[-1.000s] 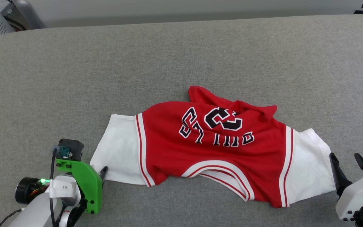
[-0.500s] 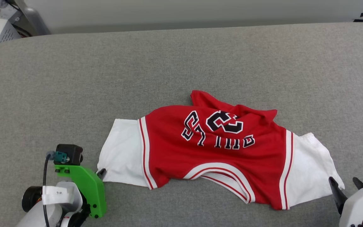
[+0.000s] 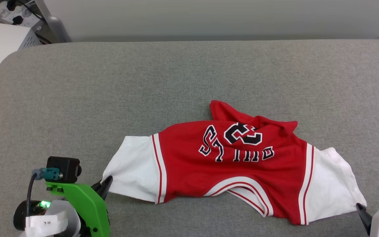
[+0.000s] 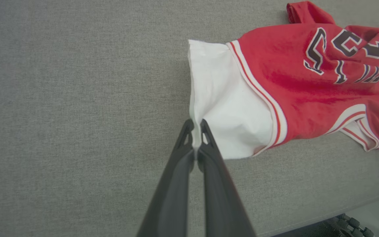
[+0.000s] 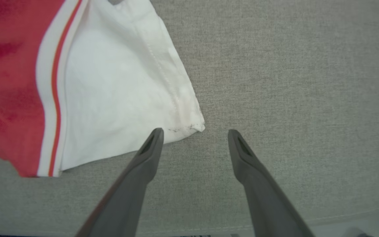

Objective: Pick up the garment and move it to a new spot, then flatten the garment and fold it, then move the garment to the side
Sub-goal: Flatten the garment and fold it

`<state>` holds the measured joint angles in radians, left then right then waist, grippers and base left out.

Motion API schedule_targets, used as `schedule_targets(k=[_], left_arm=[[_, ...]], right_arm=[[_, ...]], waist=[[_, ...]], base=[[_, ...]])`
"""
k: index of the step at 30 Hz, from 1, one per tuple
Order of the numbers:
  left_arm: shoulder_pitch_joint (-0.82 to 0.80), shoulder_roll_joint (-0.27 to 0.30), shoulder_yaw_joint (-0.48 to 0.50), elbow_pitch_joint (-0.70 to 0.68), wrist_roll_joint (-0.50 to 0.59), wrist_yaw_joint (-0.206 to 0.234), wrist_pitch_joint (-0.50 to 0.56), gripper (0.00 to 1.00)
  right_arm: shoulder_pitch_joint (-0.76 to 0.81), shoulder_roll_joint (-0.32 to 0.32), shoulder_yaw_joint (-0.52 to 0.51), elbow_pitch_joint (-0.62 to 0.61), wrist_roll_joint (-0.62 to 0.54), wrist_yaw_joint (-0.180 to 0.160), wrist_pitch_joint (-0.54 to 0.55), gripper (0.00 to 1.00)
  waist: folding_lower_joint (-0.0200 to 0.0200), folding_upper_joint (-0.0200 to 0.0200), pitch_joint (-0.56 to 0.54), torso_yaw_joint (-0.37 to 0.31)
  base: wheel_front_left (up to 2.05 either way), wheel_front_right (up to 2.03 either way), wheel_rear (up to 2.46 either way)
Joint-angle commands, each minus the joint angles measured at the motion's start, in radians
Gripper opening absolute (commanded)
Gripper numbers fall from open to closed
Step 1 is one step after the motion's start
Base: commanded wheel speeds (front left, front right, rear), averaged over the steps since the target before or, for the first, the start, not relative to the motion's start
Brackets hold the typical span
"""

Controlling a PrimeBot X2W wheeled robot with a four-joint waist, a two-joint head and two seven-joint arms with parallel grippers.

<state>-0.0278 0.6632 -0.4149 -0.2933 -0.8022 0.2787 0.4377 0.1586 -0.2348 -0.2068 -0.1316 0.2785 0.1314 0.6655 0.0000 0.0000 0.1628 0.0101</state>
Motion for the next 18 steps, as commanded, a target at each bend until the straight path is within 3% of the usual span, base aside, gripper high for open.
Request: schedule_targets(k=[1, 18], left_arm=[[0.016, 0.011, 0.001, -0.016, -0.003, 0.011, 0.008, 0.0], [-0.015, 0.013, -0.025, -0.056, 0.017, 0.017, 0.034, 0.0]], right_arm=[[-0.022, -0.002, -0.004, 0.012, 0.006, -0.001, 0.01, 1.0], [-0.103, -0.003, 0.038, 0.211, -0.01, -0.001, 0.011, 1.0]], waist=[[0.0, 0.0, 0.01, 0.009], [0.0, 0.0, 0.056, 0.054]], base=[[0.0, 0.0, 0.0], [0.0, 0.0, 0.0]])
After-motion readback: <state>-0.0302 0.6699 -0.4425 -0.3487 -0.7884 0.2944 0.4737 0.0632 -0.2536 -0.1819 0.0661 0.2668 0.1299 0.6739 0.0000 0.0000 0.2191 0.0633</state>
